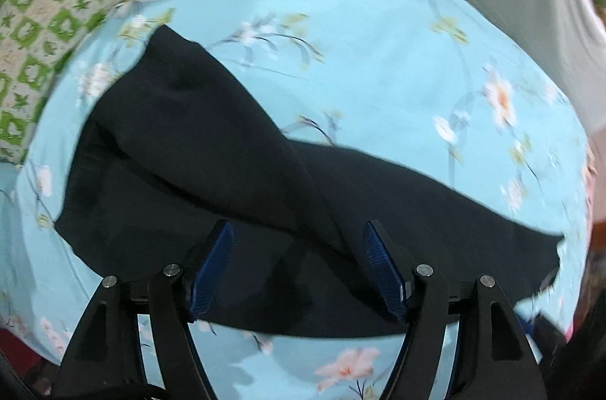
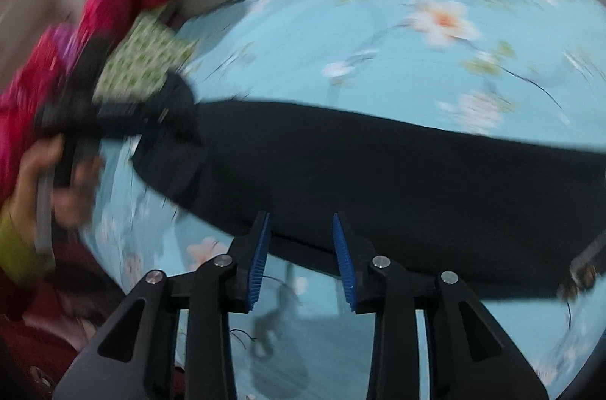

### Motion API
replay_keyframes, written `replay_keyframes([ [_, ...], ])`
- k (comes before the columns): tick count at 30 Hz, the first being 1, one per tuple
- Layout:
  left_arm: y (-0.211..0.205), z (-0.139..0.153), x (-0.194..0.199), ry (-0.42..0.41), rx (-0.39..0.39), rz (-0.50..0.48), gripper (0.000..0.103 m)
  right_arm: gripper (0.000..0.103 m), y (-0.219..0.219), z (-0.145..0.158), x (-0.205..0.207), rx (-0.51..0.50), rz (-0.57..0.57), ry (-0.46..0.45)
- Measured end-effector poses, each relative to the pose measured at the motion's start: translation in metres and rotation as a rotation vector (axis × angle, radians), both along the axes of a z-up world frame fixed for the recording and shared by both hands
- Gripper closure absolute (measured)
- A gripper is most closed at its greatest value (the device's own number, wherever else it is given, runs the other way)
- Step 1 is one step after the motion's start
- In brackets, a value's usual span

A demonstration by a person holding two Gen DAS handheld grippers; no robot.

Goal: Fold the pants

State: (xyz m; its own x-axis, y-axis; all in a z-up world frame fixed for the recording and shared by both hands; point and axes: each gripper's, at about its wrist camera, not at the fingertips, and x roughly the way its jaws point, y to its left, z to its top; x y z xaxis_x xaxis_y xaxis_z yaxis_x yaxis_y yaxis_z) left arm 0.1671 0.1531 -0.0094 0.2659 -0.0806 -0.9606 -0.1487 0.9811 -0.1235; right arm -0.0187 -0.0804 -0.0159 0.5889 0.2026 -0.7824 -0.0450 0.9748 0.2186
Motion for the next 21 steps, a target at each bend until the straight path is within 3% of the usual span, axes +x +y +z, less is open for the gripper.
replay_keyframes([
  [7,0.020,-0.003,0.041,0.032,0.030,0.087,0.031,0.055,0.070,-0.010,0.032,-0.146,0.238,-0.004],
  [13,0.028,-0.022,0.055,0.080,0.089,0.124,0.031,0.055,0.100,-0.019,0.067,-0.198,0.336,0.001],
  [15,0.029,-0.028,0.058,0.091,0.104,0.121,0.038,0.055,0.101,-0.021,0.074,-0.199,0.339,0.012],
  [17,0.032,-0.034,0.058,0.088,0.105,0.103,0.058,0.055,0.100,-0.023,0.078,-0.191,0.338,0.023],
  [21,0.041,-0.034,0.047,0.048,0.073,0.083,0.080,0.055,0.097,-0.026,0.079,-0.188,0.359,0.034],
])
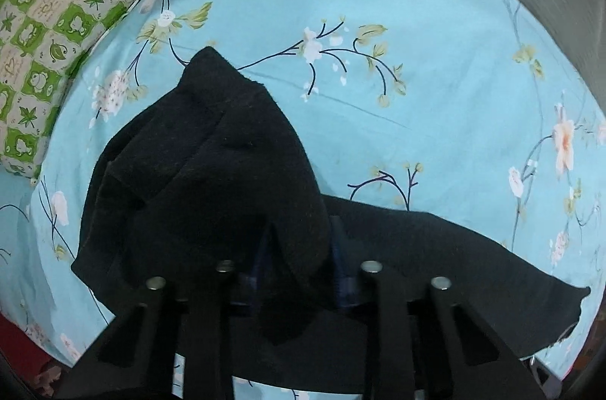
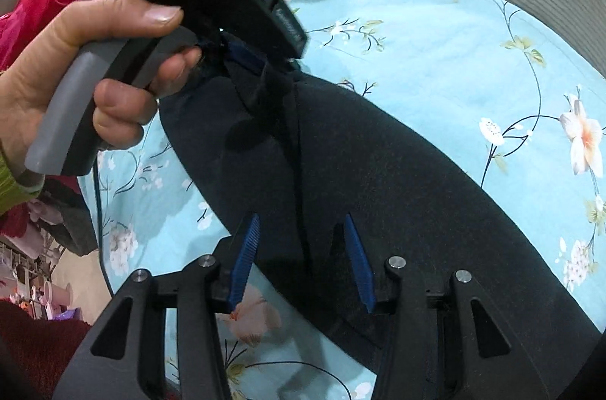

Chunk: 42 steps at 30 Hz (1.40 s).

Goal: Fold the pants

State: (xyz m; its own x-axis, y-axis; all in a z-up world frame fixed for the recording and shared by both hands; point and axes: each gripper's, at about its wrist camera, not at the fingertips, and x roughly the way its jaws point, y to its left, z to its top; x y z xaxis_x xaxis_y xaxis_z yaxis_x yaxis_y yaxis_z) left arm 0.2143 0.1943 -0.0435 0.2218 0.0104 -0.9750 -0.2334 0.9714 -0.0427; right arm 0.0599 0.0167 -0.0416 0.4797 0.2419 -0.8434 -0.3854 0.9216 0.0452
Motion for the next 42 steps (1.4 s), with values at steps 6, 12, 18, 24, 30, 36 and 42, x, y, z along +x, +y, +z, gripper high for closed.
replay_keyframes([
  [6,0.032,0.012,-0.032,-0.069,-0.138,0.027,0.095,0.054,-0.009,-0.014,0.004,-0.048,-0.004,0.037],
  [12,0.049,0.011,-0.036,-0.096,-0.184,0.040,0.098,0.059,-0.009,-0.036,0.011,-0.150,-0.001,0.029],
  [18,0.051,0.031,-0.057,-0.148,-0.219,0.056,0.099,0.091,-0.020,-0.017,0.012,-0.092,-0.020,0.020],
  [24,0.075,0.054,-0.084,-0.228,-0.262,0.089,0.099,0.091,-0.034,0.014,-0.002,0.037,-0.028,0.006],
  [30,0.093,0.047,-0.115,-0.274,-0.288,0.114,0.099,0.091,-0.022,0.007,-0.009,0.021,0.008,0.023],
  [36,0.104,0.019,-0.136,-0.254,-0.276,0.161,0.098,0.091,-0.016,-0.005,-0.012,-0.008,0.031,0.063],
  [42,0.119,-0.009,-0.147,-0.222,-0.276,0.229,0.098,0.091,-0.012,-0.016,-0.009,-0.033,0.020,0.089],
])
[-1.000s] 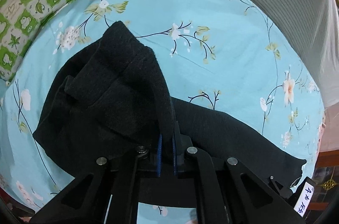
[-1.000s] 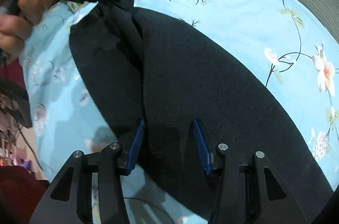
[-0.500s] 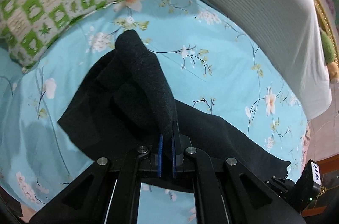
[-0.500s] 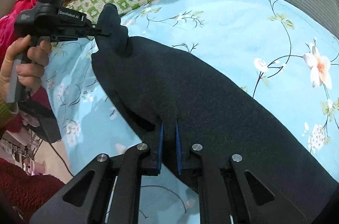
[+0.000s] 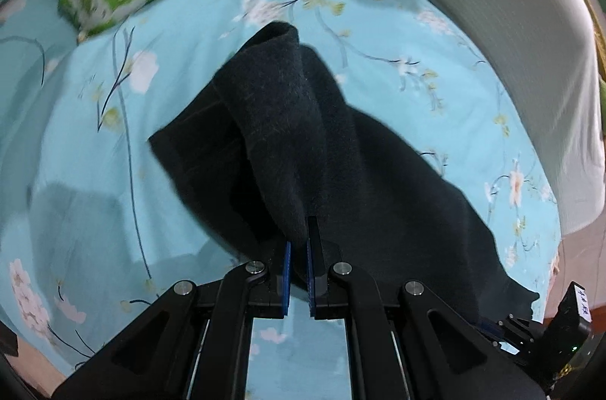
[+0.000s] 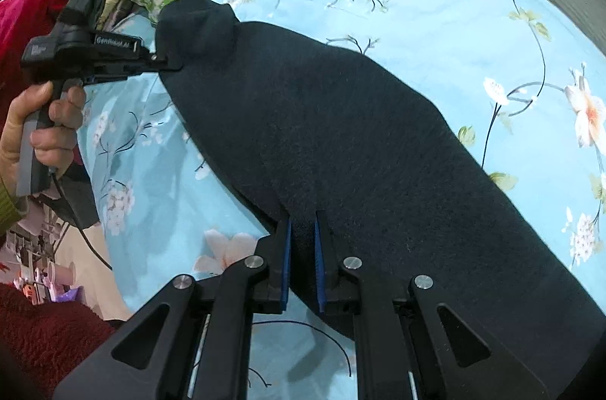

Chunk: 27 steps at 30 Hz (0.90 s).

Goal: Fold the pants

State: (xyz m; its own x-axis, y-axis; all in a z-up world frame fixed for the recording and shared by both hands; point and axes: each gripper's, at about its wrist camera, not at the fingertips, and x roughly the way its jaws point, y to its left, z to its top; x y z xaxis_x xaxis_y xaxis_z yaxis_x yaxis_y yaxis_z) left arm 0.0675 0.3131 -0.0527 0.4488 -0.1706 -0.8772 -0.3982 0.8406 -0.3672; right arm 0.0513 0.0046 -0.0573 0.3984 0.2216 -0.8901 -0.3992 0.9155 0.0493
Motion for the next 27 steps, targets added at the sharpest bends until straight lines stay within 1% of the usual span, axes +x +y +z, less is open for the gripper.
replay_keyframes([
  [2,0.000,-0.003,-0.002,0.001,0.004,0.004,0.098,0.090,0.000,-0.006,0.003,0.004,-0.015,0.016],
  [3,0.000,-0.004,-0.003,0.002,0.012,0.006,0.097,0.087,-0.001,-0.009,0.004,0.020,-0.029,0.032],
  [5,0.000,-0.003,-0.005,0.004,0.026,0.009,0.095,0.086,-0.002,-0.012,0.005,0.027,-0.044,0.046],
  [7,0.002,0.000,-0.006,0.003,0.035,0.011,0.092,0.080,-0.001,-0.014,0.004,0.024,-0.047,0.056],
  [8,0.003,0.003,-0.007,0.004,0.043,0.013,0.089,0.080,0.000,-0.013,0.002,0.020,-0.045,0.053],
  [9,0.005,0.006,-0.008,0.006,0.052,0.019,0.087,0.077,0.001,-0.012,0.002,0.015,-0.043,0.050],
  [11,0.011,0.011,-0.012,0.002,0.050,0.035,0.081,0.073,0.001,-0.008,-0.001,0.024,-0.037,0.044],
  [12,0.015,0.013,-0.014,0.002,0.049,0.047,0.079,0.068,0.001,-0.004,-0.002,0.031,-0.036,0.037],
  [13,0.018,0.015,-0.014,0.003,0.049,0.058,0.074,0.063,0.001,-0.001,-0.003,0.034,-0.037,0.031],
  [14,0.022,0.016,-0.016,0.006,0.044,0.072,0.068,0.062,0.001,0.002,-0.003,0.040,-0.037,0.024],
  [16,0.027,0.017,-0.017,0.015,0.029,0.092,0.060,0.061,0.000,0.008,-0.002,0.065,-0.041,0.015],
  [18,0.031,0.016,-0.016,0.024,0.011,0.106,0.056,0.060,-0.001,0.012,0.003,0.085,-0.053,0.011],
  [20,0.034,0.013,-0.014,0.041,0.000,0.118,0.049,0.060,0.000,0.016,0.011,0.095,-0.063,0.005],
  [22,0.038,0.011,-0.012,0.051,-0.010,0.131,0.047,0.060,-0.001,0.021,0.026,0.098,-0.082,-0.009],
  [24,0.043,0.006,-0.010,0.065,-0.017,0.146,0.043,0.060,-0.002,0.025,0.040,0.110,-0.107,-0.014],
  [27,0.049,0.000,-0.007,0.077,-0.029,0.169,0.042,0.060,-0.005,0.034,0.069,0.141,-0.142,-0.030],
])
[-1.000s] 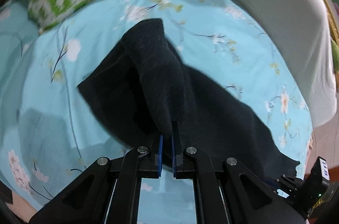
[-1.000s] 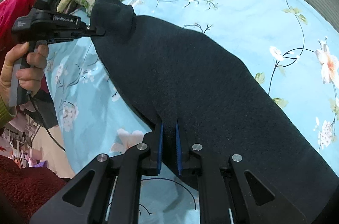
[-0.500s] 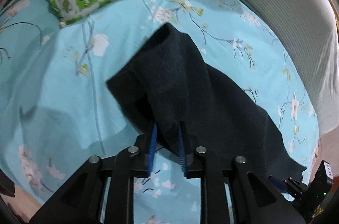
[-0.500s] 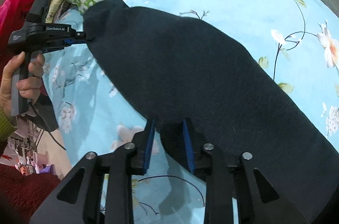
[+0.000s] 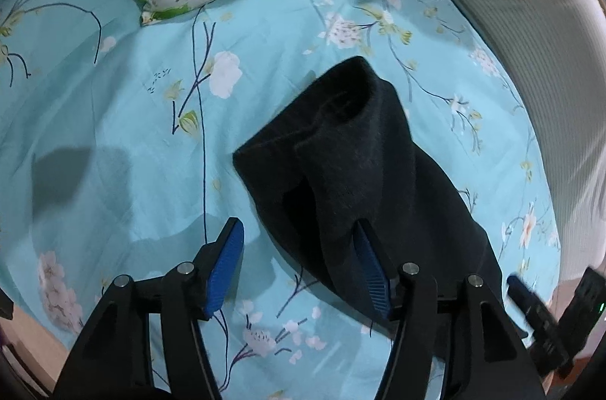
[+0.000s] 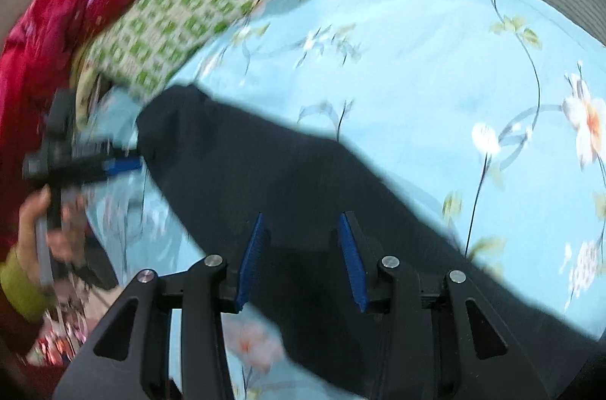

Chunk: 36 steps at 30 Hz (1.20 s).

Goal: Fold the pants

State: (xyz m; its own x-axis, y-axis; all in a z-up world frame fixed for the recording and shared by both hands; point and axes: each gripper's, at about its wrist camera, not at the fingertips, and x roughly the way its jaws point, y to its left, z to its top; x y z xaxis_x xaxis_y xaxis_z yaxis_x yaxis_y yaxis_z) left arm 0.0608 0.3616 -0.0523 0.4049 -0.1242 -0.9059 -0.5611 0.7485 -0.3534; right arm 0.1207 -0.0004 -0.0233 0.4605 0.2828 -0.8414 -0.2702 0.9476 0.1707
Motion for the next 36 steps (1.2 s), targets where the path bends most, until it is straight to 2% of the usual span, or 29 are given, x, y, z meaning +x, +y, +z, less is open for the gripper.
replay_keyframes([
  [3,0.004,-0.006,0.002,0.012,0.001,0.018,0.042,0.058,0.000,0.001,0.034,0.001,-0.015,0.010],
  [9,0.010,-0.018,0.007,0.020,-0.010,0.023,0.045,0.058,0.000,-0.030,0.089,0.018,-0.025,0.128],
  [13,0.012,-0.031,0.014,0.009,-0.028,0.022,0.051,0.058,0.011,-0.060,0.104,0.000,0.027,0.231],
  [15,0.011,-0.034,0.018,0.000,-0.023,0.022,0.051,0.058,0.016,-0.062,0.104,-0.023,0.058,0.217],
  [18,0.006,-0.032,0.024,-0.010,0.004,0.000,0.063,0.083,0.022,-0.063,0.103,-0.018,0.098,0.238],
  [19,0.005,-0.029,0.025,-0.020,0.006,-0.012,0.071,0.086,0.024,-0.061,0.102,-0.033,0.108,0.237],
  [20,0.004,-0.026,0.025,-0.032,0.003,-0.020,0.079,0.088,0.025,-0.058,0.099,-0.049,0.122,0.226],
  [22,0.004,-0.012,0.020,-0.079,-0.018,-0.033,0.084,0.090,0.026,-0.046,0.094,-0.059,0.136,0.191],
  [26,0.004,0.039,-0.003,-0.244,-0.069,-0.054,0.085,0.092,0.017,-0.018,0.084,-0.002,0.117,0.094],
  [28,0.000,0.059,-0.010,-0.304,-0.057,-0.080,0.085,0.093,0.015,-0.009,0.077,-0.021,0.106,0.028],
  [31,-0.007,0.067,-0.006,-0.312,-0.005,-0.126,0.085,0.093,0.018,-0.015,0.077,-0.064,0.083,-0.022],
  [36,0.000,0.040,0.009,-0.242,0.054,-0.104,0.085,0.094,0.038,-0.029,0.088,-0.156,0.050,-0.061],
])
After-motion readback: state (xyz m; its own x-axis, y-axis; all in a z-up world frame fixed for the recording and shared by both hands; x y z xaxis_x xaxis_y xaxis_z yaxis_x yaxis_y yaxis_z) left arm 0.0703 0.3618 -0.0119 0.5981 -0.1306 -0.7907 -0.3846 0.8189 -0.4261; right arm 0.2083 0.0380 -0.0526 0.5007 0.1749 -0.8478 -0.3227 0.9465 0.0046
